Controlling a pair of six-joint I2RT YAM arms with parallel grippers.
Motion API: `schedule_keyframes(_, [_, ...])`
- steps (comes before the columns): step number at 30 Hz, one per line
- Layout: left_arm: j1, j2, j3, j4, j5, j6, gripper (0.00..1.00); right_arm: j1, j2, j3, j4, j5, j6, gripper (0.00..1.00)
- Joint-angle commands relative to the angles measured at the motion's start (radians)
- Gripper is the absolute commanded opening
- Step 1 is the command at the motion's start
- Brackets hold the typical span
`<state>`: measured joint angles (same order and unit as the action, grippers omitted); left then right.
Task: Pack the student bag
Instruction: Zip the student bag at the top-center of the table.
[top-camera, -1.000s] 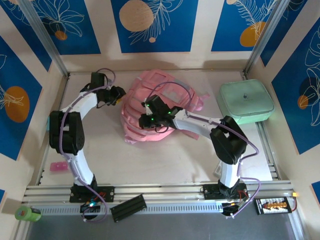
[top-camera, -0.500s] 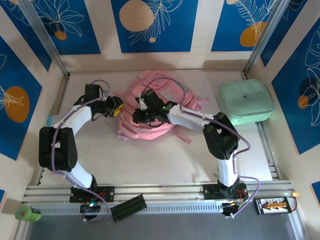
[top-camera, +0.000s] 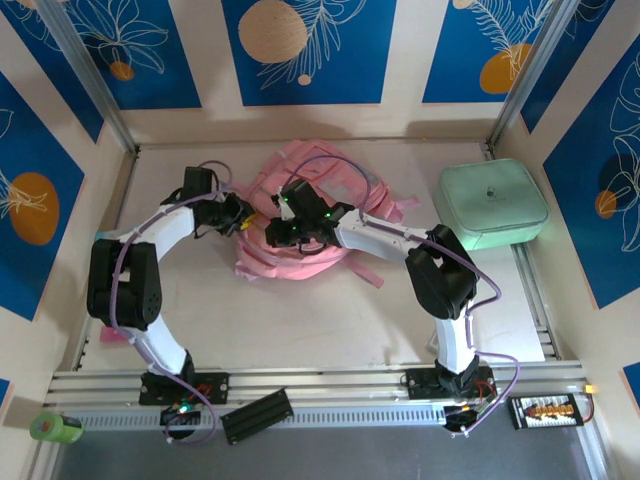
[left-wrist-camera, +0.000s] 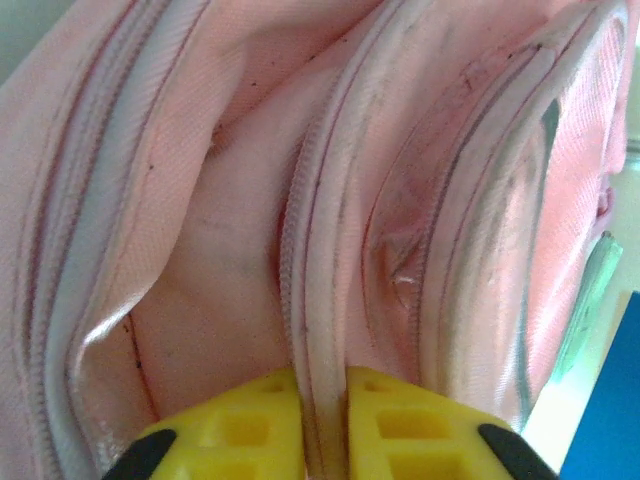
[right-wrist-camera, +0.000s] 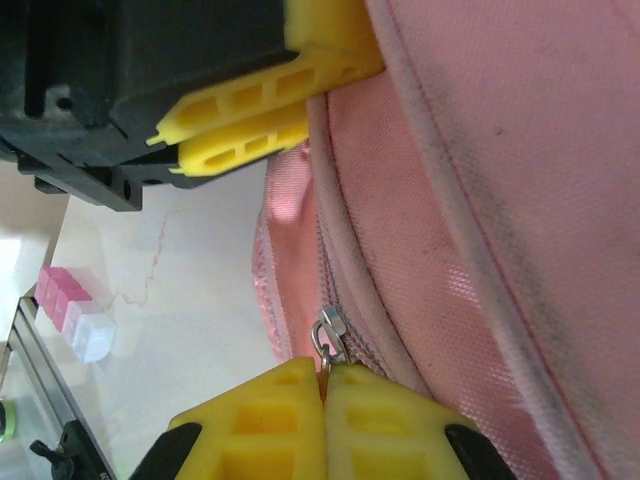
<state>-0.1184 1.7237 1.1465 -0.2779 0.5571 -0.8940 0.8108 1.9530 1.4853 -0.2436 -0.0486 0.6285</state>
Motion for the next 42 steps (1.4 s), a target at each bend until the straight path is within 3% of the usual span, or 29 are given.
schedule_keyframes(1, [0.000, 0.018, 0.052, -0.003, -0.059, 0.027, 0.02, 0.009, -0.031, 0.007, -0.045, 0.042, -0.038, 0.00])
schedule_keyframes(10, [0.049, -0.016, 0.085, -0.005, -0.127, 0.062, 0.00, 0.013, -0.159, -0.107, -0.269, 0.378, -0.135, 0.00])
schedule_keyframes(32, [0.094, 0.015, 0.091, 0.001, -0.081, 0.048, 0.00, -0.025, -0.255, -0.274, -0.322, 0.550, -0.110, 0.00])
schedule_keyframes(36, [0.097, 0.017, 0.106, -0.041, -0.061, 0.105, 0.00, -0.088, -0.276, -0.281, -0.287, 0.529, -0.140, 0.00])
schedule_keyframes(39, [0.097, 0.021, 0.142, -0.162, -0.073, 0.213, 0.00, -0.148, -0.268, -0.265, -0.259, 0.378, -0.237, 0.00])
schedule_keyframes(42, [0.098, 0.022, 0.169, -0.262, -0.092, 0.325, 0.00, -0.180, -0.237, -0.224, -0.281, 0.307, -0.320, 0.00])
